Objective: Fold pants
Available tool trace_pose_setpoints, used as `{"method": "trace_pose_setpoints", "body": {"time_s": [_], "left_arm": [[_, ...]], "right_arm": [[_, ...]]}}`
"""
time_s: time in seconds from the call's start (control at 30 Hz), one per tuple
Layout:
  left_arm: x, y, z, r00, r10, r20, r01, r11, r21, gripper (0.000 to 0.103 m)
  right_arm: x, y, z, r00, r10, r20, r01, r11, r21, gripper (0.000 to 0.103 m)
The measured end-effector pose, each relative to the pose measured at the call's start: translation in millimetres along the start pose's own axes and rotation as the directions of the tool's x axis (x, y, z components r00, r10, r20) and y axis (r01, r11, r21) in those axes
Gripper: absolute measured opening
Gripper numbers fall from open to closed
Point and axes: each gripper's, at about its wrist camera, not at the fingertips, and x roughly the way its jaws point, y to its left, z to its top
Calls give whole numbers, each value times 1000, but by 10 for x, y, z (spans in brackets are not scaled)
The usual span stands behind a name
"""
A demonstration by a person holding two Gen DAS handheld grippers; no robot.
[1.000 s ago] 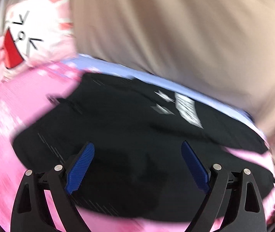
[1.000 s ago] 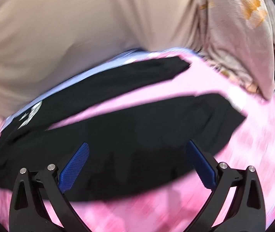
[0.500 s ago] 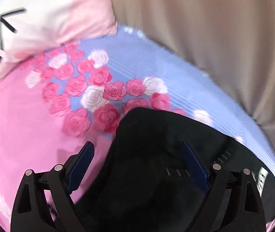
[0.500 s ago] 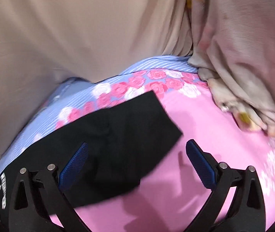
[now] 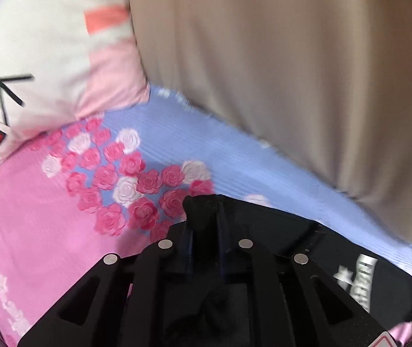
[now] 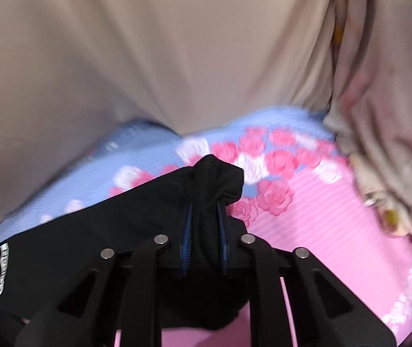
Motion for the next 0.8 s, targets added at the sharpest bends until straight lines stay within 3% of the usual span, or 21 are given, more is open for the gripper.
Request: {"method": "trace_pose_setpoints", "body": {"time_s": [0.13, 0.23, 0.37, 0.47, 0.57, 0.63, 0.73, 0.77, 0.8], "left_arm": [[-981, 97, -268, 991, -106, 86, 103, 994, 45, 10], [-1555, 197, -665, 984, -137, 116, 126, 987, 95, 10], [-1877, 505, -1184, 985, -140, 100, 125, 982, 140, 10], [-1721, 791, -1587, 993, -112, 38, 106, 984, 140, 11], [-1542, 1032, -1946, 992, -122, -17, 123, 987, 108, 29], [-1513, 1216, -2133, 986, -167, -22, 168, 985, 27, 50], [-1584, 1381, -2312, 963, -269, 2, 268, 956, -119, 61], [-1594, 1386, -2348, 952, -307, 6, 304, 939, -162, 65], [-1610, 1363, -2382, 943, -333, 12, 329, 924, -193, 74]], "right_arm": [[-815, -144, -86, 986, 110, 126, -103, 993, -66, 8], [-1291, -231, -317, 975, 143, 168, -122, 984, -133, 8], [-1670, -471, -833, 979, 131, 153, -102, 978, -182, 6], [-1816, -734, -1299, 990, 100, 94, -83, 981, -175, 6], [-1865, -968, -1666, 998, 54, 33, -50, 990, -129, 8], [-1812, -1154, -1783, 1000, 18, 1, -18, 996, -87, 10], [-1939, -1208, -1945, 999, 40, 12, -40, 998, -38, 12], [-1986, -1191, -1969, 998, 53, 17, -52, 998, -30, 16], [-2005, -1166, -1983, 997, 73, 20, -73, 997, -23, 30]]}}
